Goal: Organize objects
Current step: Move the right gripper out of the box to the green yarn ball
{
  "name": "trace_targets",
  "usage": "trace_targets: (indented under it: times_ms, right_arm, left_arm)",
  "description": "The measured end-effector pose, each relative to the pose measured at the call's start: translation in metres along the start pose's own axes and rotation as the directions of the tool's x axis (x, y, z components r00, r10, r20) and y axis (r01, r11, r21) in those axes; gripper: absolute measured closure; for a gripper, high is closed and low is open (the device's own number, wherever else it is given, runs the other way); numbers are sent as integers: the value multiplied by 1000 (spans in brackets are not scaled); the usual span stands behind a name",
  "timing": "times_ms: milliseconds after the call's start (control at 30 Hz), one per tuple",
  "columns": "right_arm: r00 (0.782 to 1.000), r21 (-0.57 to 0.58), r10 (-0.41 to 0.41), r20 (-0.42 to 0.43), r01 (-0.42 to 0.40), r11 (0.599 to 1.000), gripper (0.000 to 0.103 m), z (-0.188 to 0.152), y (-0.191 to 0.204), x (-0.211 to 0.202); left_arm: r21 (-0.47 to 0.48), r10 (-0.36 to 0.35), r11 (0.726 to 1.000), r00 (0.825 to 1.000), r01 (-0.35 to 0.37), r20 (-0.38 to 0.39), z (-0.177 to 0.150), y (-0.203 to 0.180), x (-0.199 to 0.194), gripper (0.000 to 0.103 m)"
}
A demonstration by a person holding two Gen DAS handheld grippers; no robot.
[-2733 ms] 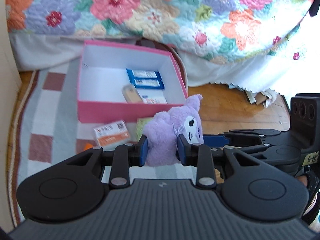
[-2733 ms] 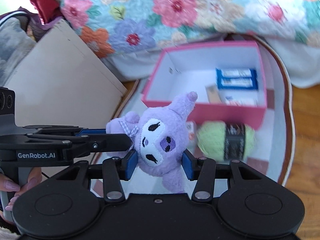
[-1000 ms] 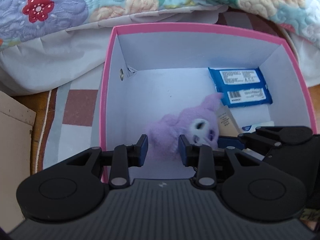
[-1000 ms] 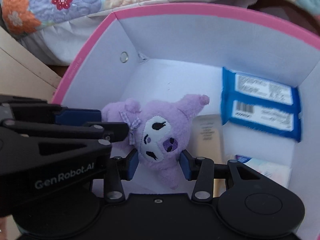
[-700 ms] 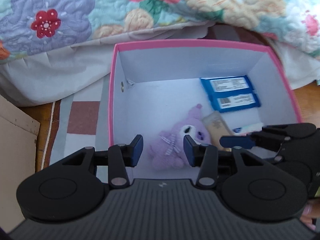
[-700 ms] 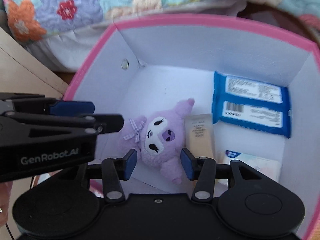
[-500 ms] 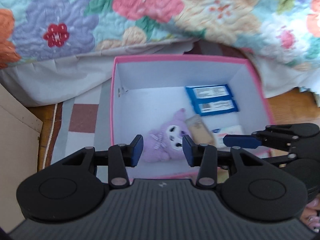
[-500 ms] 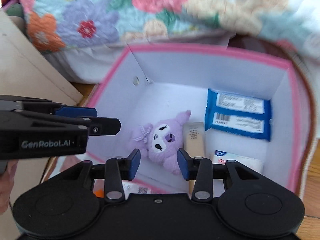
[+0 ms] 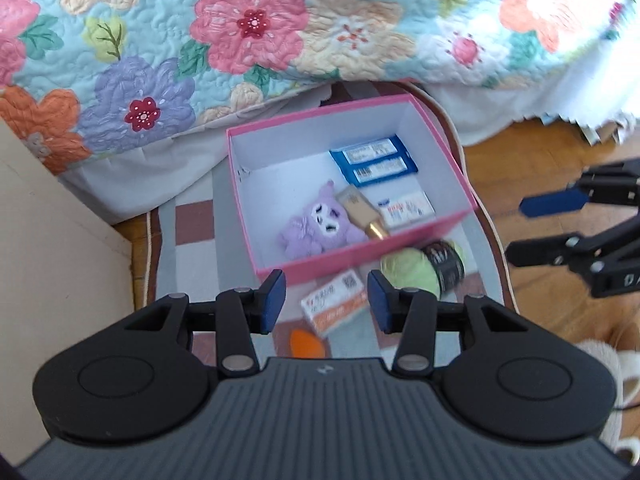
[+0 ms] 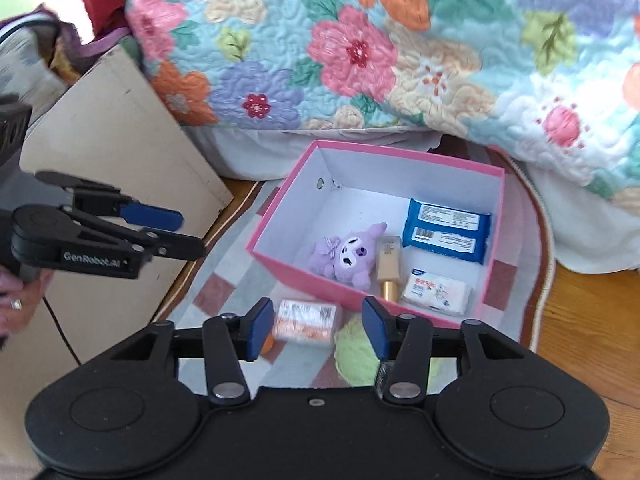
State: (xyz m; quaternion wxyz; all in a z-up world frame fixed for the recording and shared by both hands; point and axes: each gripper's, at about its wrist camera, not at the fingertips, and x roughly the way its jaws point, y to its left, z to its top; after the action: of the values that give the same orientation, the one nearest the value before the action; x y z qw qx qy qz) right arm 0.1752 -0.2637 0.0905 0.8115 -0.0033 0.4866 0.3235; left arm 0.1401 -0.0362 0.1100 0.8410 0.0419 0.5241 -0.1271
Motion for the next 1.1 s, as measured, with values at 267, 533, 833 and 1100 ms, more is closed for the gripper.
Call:
trace_targets:
  times_ms: [267, 533, 833, 1100]
  right_arm:
    - [999, -63, 36, 6, -35, 997, 28, -45, 10, -30]
    - [995, -124, 44, 93, -32, 992, 16, -97, 14, -22]
    - [995, -69, -42, 95, 49, 996, 16, -125, -4, 32]
    - [988, -37, -116, 101, 121, 992, 16, -122, -30, 68]
  left_arm:
    - [54, -10, 998, 1000, 11, -7, -25, -18, -16, 55]
    - [102, -69, 992, 994, 77, -83, -43, -50, 12, 47]
    - [94, -133, 986, 987, 141, -88, -41, -64, 53, 33]
    - [-11, -171, 985, 985, 171, -20, -41, -51, 99, 28]
